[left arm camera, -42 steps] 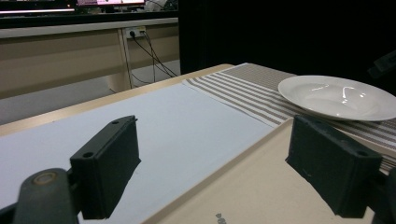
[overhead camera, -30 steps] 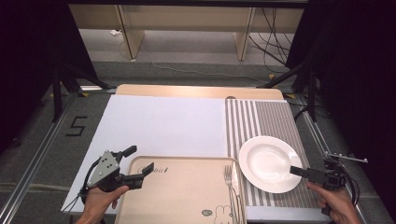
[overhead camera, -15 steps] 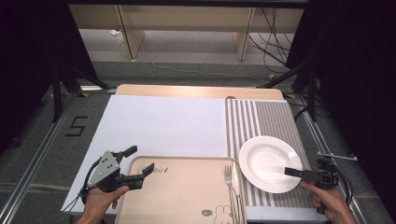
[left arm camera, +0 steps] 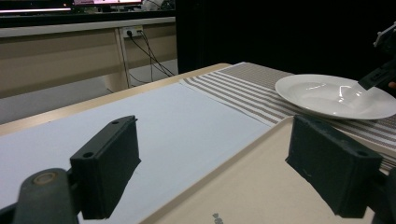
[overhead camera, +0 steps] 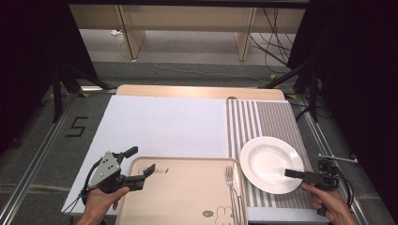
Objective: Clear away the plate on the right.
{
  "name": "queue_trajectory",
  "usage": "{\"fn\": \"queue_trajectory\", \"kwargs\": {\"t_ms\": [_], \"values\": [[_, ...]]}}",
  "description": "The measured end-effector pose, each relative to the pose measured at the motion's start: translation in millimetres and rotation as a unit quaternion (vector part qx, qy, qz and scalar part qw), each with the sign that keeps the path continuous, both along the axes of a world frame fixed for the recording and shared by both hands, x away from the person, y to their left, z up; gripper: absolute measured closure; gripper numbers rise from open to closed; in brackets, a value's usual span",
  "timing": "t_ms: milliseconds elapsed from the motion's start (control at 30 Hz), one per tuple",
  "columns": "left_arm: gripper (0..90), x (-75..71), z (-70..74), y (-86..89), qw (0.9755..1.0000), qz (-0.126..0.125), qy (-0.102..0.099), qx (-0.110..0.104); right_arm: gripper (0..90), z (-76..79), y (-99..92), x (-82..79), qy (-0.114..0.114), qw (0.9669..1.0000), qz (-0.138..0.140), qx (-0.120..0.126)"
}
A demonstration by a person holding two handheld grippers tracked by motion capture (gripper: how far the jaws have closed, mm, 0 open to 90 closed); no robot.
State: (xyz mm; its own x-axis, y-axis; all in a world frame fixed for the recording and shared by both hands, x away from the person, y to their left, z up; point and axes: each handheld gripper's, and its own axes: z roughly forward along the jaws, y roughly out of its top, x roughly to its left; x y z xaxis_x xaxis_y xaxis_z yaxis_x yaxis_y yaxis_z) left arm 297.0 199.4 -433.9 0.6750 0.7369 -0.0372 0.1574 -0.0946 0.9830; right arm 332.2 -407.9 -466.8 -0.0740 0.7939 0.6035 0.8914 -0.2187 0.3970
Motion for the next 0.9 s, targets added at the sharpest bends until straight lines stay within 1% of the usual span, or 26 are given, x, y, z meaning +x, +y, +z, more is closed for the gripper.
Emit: {"fn": "queue_trajectory", "kwargs": {"t_ms": [33,67,100,133,167,200,233,267,300,333,367,400,433,467,500,533,567,600,633,667,733,767,800,867,900], "values": [[15.9,0.2,-0.3,0.0,1.0000,-0.001,0.001,0.001,22.9,-0.4,-0.4,0.1,-0.002,1.0000,0.000,-0.002],[16.0,0.1,-0.5,0.0,1.0000,-0.001,0.001,0.002,23.8,0.4,-0.1,-0.3,0.003,1.0000,-0.005,-0.002],[15.9,0.0,-0.6,-0.1,1.0000,-0.001,0.001,0.003,24.8,-0.3,-0.8,-0.5,-0.002,1.0000,-0.006,0.001],[15.9,0.0,-0.4,-0.1,1.0000,-0.001,0.002,0.002,25.5,-1.6,-2.5,-0.3,-0.009,1.0000,0.003,-0.003],[15.9,0.1,-0.3,-0.1,1.0000,0.000,0.001,0.002,26.3,-2.2,-3.7,-0.5,-0.009,0.9999,0.011,-0.007],[16.0,0.2,-0.2,-0.1,1.0000,0.000,0.001,0.002,26.6,-1.5,-2.2,-0.2,-0.005,1.0000,0.002,0.005],[15.9,0.3,-0.3,-0.2,1.0000,0.000,0.001,0.002,26.6,-1.6,-2.2,-0.2,-0.004,1.0000,0.002,0.008],[15.9,0.2,-0.5,-0.1,1.0000,0.000,0.002,0.004,26.7,-2.6,-3.2,-0.1,-0.005,1.0000,0.008,0.002],[15.9,0.1,-0.5,-0.1,1.0000,0.000,0.002,0.004,27.1,-4.7,-4.4,0.4,-0.011,0.9998,0.014,0.011],[15.9,0.2,-0.4,-0.2,1.0000,0.000,0.002,0.003,27.4,-4.5,-4.4,0.6,-0.009,0.9998,0.010,0.015],[15.9,0.3,-0.3,-0.2,1.0000,0.000,0.001,0.002,27.6,-3.8,-3.7,0.1,0.001,0.9998,0.003,0.020],[15.9,0.5,-0.3,-0.2,1.0000,0.000,0.001,0.002,28.2,-4.0,-4.6,-0.1,0.004,0.9998,0.007,0.016],[16.0,0.4,-0.5,-0.4,1.0000,0.000,0.001,0.003,28.6,-5.0,-4.7,0.8,-0.007,0.9998,0.003,0.018],[16.0,0.2,-0.5,-0.4,1.0000,0.000,0.002,0.003,29.2,-4.8,-5.2,0.2,0.002,0.9998,0.005,0.018],[16.0,0.1,-0.4,-0.3,1.0000,0.000,0.001,0.003,29.9,-5.6,-5.6,0.0,0.001,0.9998,0.007,0.017],[16.0,0.2,-0.3,-0.3,1.0000,0.000,0.001,0.002,30.4,-6.4,-5.8,0.6,-0.005,0.9998,0.009,0.016],[15.9,0.4,-0.2,-0.2,1.0000,0.000,0.001,0.002,30.7,-5.6,-5.0,0.8,0.001,0.9997,0.006,0.025],[16.0,0.5,-0.4,-0.2,1.0000,0.000,0.001,0.002,31.2,-4.9,-4.0,0.3,0.009,0.9998,0.001,0.015],[15.9,0.3,-0.5,-0.3,1.0000,0.000,0.001,0.003,31.6,-5.1,-4.8,0.2,0.009,0.9999,0.005,0.011],[15.9,0.1,-0.4,-0.3,1.0000,0.000,0.001,0.003,31.6,-4.4,-4.3,0.5,0.011,0.9998,-0.001,0.019],[15.9,0.2,-0.3,-0.4,1.0000,0.000,0.001,0.002,32.5,-5.3,-5.5,0.5,0.009,0.9998,0.001,0.016],[16.0,0.4,-0.5,-0.4,1.0000,0.000,0.001,0.003,32.9,-6.6,-5.8,0.8,0.006,0.9996,0.003,0.029],[15.9,0.4,-0.7,-0.5,1.0000,0.000,0.001,0.004,33.1,-5.8,-5.1,1.2,0.009,0.9993,-0.004,0.036],[16.0,0.2,-0.6,-0.6,1.0000,0.000,0.001,0.003,33.7,-7.2,-6.9,1.0,0.009,0.9995,0.002,0.029],[16.0,0.2,-0.5,-0.6,1.0000,0.000,0.001,0.002,34.0,-7.5,-6.5,1.4,0.013,0.9995,-0.003,0.029]]}}
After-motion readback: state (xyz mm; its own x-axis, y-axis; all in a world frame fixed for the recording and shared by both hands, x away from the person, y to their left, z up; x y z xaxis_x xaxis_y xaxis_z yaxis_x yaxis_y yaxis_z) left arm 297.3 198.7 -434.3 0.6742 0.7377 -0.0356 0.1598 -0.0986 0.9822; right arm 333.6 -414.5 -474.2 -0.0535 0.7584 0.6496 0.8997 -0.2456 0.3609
